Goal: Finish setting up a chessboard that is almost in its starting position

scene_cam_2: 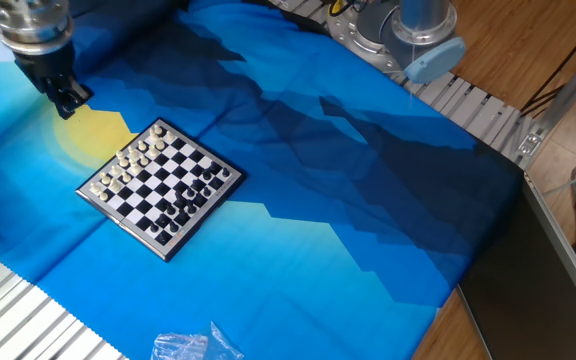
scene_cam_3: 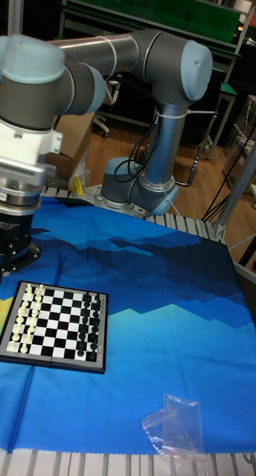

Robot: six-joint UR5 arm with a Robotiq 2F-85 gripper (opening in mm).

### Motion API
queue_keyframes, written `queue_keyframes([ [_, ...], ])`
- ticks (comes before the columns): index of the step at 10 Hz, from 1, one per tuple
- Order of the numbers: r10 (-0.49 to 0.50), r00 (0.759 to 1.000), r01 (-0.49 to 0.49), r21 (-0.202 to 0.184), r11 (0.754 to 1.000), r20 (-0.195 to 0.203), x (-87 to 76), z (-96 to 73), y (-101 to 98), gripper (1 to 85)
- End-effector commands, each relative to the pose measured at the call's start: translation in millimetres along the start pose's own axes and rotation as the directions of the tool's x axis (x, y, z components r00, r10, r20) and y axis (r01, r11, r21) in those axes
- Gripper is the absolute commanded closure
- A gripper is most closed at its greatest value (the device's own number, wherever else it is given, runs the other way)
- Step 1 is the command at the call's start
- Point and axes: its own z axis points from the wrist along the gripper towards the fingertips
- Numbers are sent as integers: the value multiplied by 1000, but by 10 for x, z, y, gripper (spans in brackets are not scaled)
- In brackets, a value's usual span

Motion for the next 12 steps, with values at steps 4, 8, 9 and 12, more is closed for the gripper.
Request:
queue_keyframes([
  [4, -69, 996, 71, -42, 997, 51, -143, -30, 36, 847],
  [8, 52, 999, -51, -101, 994, 6, -39, -125, 378, 847],
  [9, 97, 995, -97, -89, 991, -8, -23, -272, 717, 847],
  [12, 177, 983, -179, -38, 983, -48, 16, -615, 1464, 847],
])
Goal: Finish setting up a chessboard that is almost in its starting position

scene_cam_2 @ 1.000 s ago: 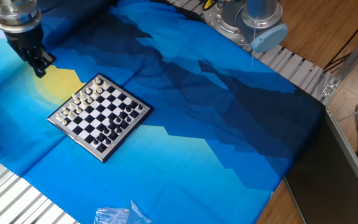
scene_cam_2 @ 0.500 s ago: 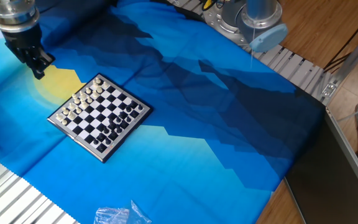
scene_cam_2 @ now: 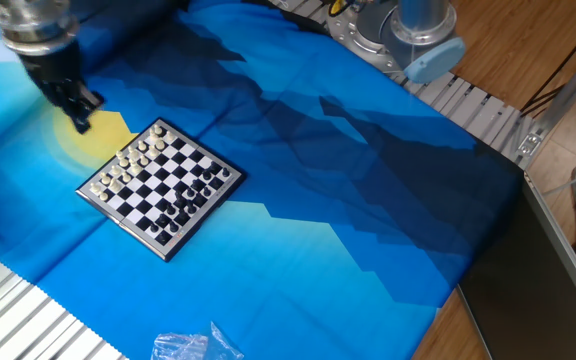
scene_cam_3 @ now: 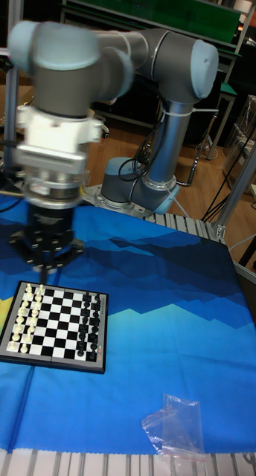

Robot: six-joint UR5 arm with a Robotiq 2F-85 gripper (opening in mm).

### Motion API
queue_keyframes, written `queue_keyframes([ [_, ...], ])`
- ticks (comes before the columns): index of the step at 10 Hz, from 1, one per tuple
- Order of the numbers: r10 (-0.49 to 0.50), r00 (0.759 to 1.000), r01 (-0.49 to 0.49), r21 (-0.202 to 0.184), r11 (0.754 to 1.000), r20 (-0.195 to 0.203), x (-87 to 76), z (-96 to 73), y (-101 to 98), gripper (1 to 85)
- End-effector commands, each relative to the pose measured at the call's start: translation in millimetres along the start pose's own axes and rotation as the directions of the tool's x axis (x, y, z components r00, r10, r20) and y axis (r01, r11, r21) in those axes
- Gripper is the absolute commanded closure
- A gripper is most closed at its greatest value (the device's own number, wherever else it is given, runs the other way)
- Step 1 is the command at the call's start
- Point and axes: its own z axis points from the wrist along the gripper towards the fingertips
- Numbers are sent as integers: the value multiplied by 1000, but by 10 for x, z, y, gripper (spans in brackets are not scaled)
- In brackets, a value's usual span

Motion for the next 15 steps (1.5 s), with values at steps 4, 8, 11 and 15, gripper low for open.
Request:
queue_keyframes([
  [4, 149, 989, -150, 18, 989, 18, 101, -208, 1005, 847],
  [8, 26, 1000, -25, 47, 999, -17, 97, -101, 947, 847],
  [11, -14, 1000, 14, 8, 1000, -27, 122, -99, 1047, 847],
  [15, 80, 997, -80, 2, 997, 20, 94, 37, 1003, 847],
])
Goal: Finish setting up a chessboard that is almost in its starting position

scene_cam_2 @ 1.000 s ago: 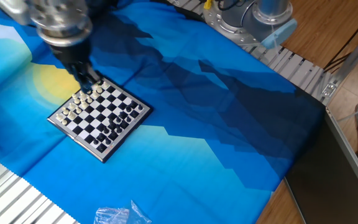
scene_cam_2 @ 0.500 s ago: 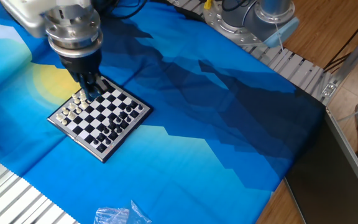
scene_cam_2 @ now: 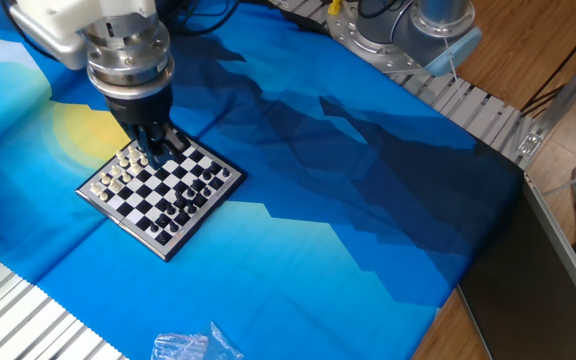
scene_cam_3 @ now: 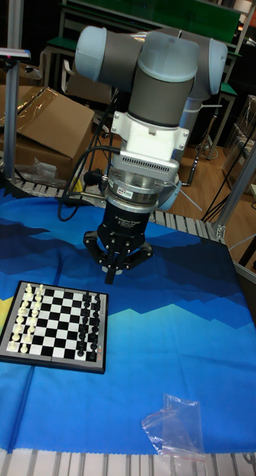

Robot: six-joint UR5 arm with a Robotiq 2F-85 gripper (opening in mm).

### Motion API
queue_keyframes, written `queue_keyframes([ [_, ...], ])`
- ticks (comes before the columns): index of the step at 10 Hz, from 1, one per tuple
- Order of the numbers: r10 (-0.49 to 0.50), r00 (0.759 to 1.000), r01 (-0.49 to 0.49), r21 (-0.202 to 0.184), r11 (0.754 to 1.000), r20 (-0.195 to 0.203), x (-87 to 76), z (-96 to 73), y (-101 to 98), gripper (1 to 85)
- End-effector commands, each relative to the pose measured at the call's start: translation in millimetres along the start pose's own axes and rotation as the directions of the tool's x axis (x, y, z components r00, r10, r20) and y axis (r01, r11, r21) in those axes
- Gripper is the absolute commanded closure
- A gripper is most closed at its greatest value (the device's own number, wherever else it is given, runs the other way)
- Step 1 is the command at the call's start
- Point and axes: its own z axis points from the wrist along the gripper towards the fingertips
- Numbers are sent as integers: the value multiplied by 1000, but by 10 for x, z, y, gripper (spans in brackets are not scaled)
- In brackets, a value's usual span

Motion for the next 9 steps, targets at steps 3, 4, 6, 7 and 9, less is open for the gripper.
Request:
queue_keyframes([
  [3, 15, 1000, -15, 5, 1000, 12, 124, 212, -118, 847],
  [4, 8, 1000, -8, 17, 1000, -6, 167, 223, -148, 847],
  [6, -1, 1000, 1, 18, 1000, -12, 198, 217, -158, 847],
  [7, -14, 1000, 14, 21, 1000, -9, 199, 230, -169, 847],
  [9, -26, 1000, 27, 26, 999, -2, 190, 235, -183, 847],
])
